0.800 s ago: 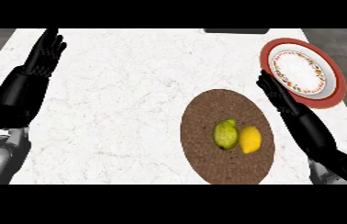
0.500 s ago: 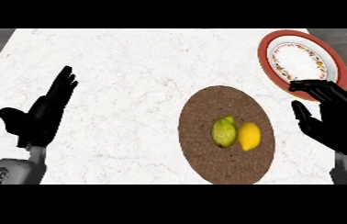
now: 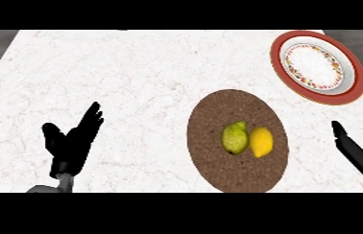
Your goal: Pick the pear from the placemat and place it in the plate
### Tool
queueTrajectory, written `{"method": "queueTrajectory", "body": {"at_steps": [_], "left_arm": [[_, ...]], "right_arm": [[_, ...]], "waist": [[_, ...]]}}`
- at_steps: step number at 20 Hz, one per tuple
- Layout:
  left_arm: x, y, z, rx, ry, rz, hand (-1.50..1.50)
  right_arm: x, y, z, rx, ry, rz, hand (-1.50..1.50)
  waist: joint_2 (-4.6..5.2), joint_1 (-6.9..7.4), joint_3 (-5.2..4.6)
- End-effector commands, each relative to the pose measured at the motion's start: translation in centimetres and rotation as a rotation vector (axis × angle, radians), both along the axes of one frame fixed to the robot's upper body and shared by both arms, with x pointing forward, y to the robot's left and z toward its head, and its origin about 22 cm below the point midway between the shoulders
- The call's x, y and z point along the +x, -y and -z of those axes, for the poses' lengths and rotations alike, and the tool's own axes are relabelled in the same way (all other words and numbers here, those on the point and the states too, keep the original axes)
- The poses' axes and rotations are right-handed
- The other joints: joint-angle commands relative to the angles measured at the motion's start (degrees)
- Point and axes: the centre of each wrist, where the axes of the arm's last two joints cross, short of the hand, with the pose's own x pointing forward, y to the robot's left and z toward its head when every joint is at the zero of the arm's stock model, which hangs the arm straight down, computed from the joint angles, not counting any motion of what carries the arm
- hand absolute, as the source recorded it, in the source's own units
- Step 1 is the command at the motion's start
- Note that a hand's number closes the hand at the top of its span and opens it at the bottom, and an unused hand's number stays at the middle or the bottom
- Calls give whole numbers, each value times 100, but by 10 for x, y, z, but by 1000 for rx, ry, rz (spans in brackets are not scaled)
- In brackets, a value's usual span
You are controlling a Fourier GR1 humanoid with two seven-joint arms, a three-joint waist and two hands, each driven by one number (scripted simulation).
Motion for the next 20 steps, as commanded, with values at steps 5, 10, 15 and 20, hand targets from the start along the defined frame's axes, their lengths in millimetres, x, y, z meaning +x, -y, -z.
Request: {"method": "queueTrajectory", "body": {"at_steps": [5,10,15,20], "left_arm": [[-12,28,4,-36,-61,24,0],[-1,19,12,-1,-50,16,0],[2,18,9,-22,-66,41,0],[2,20,9,-27,-61,54,0]], "right_arm": [[-72,-13,-9,-66,-107,-17,-150],[-74,-16,-31,-155,-417,-266,-150],[-58,-26,-72,-222,-536,-336,-150],[-40,-61,-83,-242,-653,-350,-150]], "waist": [[-8,213,2],[33,247,-25],[23,291,-12],[32,351,-7]]}}
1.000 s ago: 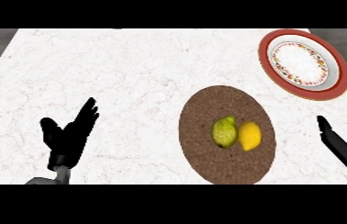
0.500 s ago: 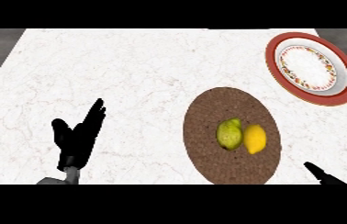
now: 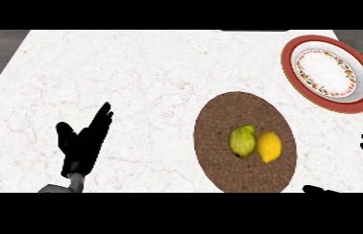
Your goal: Pick the pear from the placemat and place it in the plate
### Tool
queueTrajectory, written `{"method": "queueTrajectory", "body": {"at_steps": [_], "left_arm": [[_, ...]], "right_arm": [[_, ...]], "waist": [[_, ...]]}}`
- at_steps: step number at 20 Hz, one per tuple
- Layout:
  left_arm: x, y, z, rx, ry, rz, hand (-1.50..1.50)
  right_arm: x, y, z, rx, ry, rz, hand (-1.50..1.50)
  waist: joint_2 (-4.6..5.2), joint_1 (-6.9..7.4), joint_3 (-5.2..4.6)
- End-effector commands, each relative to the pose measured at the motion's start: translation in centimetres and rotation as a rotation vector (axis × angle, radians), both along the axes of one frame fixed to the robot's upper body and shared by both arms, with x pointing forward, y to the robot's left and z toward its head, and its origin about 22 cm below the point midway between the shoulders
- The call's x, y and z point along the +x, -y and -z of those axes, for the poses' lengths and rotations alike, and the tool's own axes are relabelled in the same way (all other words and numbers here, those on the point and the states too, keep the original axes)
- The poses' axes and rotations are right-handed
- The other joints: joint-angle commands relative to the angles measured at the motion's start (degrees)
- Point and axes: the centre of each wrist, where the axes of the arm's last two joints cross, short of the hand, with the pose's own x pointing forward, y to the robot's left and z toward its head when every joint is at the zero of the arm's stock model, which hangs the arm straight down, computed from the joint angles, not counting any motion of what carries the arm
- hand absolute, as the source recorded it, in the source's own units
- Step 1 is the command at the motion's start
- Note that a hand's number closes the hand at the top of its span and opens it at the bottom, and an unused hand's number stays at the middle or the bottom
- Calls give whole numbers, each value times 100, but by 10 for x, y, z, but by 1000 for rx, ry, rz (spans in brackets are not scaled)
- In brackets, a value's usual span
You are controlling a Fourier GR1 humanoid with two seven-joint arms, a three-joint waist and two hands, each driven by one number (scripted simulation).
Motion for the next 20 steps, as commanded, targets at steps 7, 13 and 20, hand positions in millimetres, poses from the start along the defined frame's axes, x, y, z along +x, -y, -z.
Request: {"method": "queueTrajectory", "body": {"at_steps": [7,13,20], "left_arm": [[-21,-3,8,22,-56,10,0],[-12,10,12,12,-64,10,0],[-7,-3,24,0,-41,6,0]], "right_arm": [[33,-58,-16,-56,-152,-8,-150],[60,-92,2,12,-228,-67,-150],[75,-111,17,12,-228,-76,-150]], "waist": [[3,-2,-8],[9,-11,-5],[11,-41,-5]]}}
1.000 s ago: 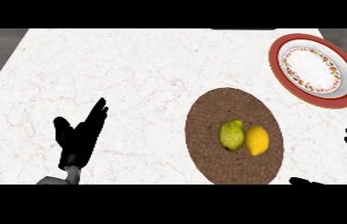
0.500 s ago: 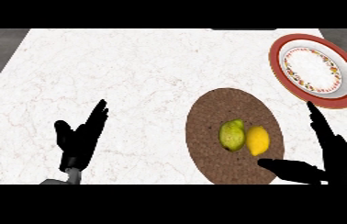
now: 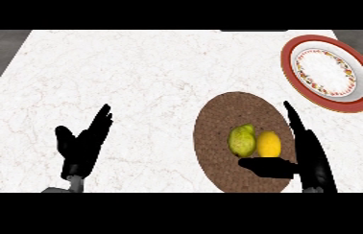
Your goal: Pick the pear from the placemat and place it in the plate
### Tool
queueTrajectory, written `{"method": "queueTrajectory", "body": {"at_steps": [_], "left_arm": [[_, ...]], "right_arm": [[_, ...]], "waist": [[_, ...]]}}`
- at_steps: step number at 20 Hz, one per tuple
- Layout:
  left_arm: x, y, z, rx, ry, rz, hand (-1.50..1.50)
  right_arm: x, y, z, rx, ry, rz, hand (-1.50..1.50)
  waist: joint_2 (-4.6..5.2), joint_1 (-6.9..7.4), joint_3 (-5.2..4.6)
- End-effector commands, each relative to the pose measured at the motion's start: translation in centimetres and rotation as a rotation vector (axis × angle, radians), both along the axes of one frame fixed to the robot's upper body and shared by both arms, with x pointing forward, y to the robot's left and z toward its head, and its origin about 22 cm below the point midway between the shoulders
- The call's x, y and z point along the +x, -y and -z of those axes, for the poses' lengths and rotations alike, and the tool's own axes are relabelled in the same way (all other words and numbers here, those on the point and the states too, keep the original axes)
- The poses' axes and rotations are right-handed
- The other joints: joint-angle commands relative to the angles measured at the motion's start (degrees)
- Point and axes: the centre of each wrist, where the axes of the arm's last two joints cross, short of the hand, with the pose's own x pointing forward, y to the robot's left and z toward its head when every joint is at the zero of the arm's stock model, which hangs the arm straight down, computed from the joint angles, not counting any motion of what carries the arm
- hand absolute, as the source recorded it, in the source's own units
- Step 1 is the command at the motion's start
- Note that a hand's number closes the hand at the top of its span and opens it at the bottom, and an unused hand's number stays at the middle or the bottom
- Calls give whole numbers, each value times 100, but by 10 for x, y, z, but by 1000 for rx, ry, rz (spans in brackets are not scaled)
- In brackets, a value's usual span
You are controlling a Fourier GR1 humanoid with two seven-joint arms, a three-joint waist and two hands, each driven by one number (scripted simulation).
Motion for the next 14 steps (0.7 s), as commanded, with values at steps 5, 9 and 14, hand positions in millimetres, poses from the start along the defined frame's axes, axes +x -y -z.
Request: {"method": "queueTrajectory", "body": {"at_steps": [5,9,14], "left_arm": [[-8,-2,-10,12,-63,-4,0],[-9,2,2,-7,-48,-8,0],[-11,14,3,1,-70,-13,0]], "right_arm": [[2,-17,4,-88,-84,10,-150],[10,-20,31,-109,-98,32,-150],[24,-7,38,-106,-120,20,-150]], "waist": [[30,-13,-38],[36,-14,-37],[36,-12,-36]]}}
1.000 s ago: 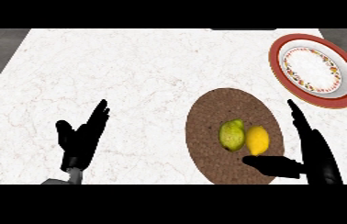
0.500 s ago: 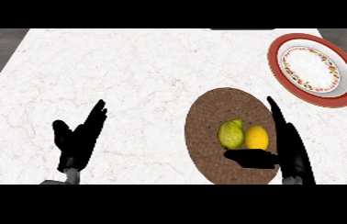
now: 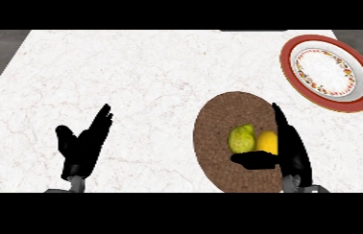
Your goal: Pick the pear from the placemat and place it in the plate
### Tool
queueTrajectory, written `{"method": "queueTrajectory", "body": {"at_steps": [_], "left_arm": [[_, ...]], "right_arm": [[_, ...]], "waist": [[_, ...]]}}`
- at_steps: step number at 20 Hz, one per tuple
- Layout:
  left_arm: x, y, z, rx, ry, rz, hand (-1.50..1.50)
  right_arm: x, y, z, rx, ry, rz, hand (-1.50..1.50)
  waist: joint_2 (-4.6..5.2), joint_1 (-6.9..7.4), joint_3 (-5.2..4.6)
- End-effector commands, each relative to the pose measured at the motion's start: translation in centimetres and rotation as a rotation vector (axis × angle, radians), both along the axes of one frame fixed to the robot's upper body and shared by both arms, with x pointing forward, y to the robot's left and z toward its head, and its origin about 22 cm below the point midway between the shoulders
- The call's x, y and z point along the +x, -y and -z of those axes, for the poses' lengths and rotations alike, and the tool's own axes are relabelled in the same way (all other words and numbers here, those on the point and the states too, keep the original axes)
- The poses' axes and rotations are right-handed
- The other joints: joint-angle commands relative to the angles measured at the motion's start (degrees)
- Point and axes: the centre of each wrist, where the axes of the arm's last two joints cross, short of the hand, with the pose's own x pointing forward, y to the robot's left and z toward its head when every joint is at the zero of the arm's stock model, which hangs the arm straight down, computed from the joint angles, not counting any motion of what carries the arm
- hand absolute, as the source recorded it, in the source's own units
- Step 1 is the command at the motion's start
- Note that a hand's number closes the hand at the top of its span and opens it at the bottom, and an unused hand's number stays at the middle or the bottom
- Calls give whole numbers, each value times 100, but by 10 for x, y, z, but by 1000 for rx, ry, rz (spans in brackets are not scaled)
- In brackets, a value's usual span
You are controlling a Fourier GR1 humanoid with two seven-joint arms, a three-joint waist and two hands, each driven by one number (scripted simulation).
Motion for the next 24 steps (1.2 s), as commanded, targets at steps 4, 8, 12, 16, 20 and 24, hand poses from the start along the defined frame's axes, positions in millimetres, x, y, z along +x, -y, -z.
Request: {"method": "queueTrajectory", "body": {"at_steps": [4,8,12,16,20,24], "left_arm": [[0,-10,13,-2,-53,3,0],[-6,-3,8,-4,-64,11,0],[-13,10,17,-9,-63,0,0],[6,-1,-1,-6,-51,-10,0],[1,-23,2,-7,-64,12,0],[-4,-11,5,-12,-52,9,0]], "right_arm": [[7,-11,31,-7,-34,-28,-150],[28,-14,27,0,-79,-57,-150],[21,-19,24,-88,-80,-160,150],[25,-14,45,-124,-65,-161,150],[18,-21,33,-157,-17,-117,150],[5,-31,42,-277,115,-219,150]], "waist": [[31,-1,-30],[32,16,-29],[27,3,-30],[31,0,-29],[27,-13,-31],[21,-14,-31]]}}
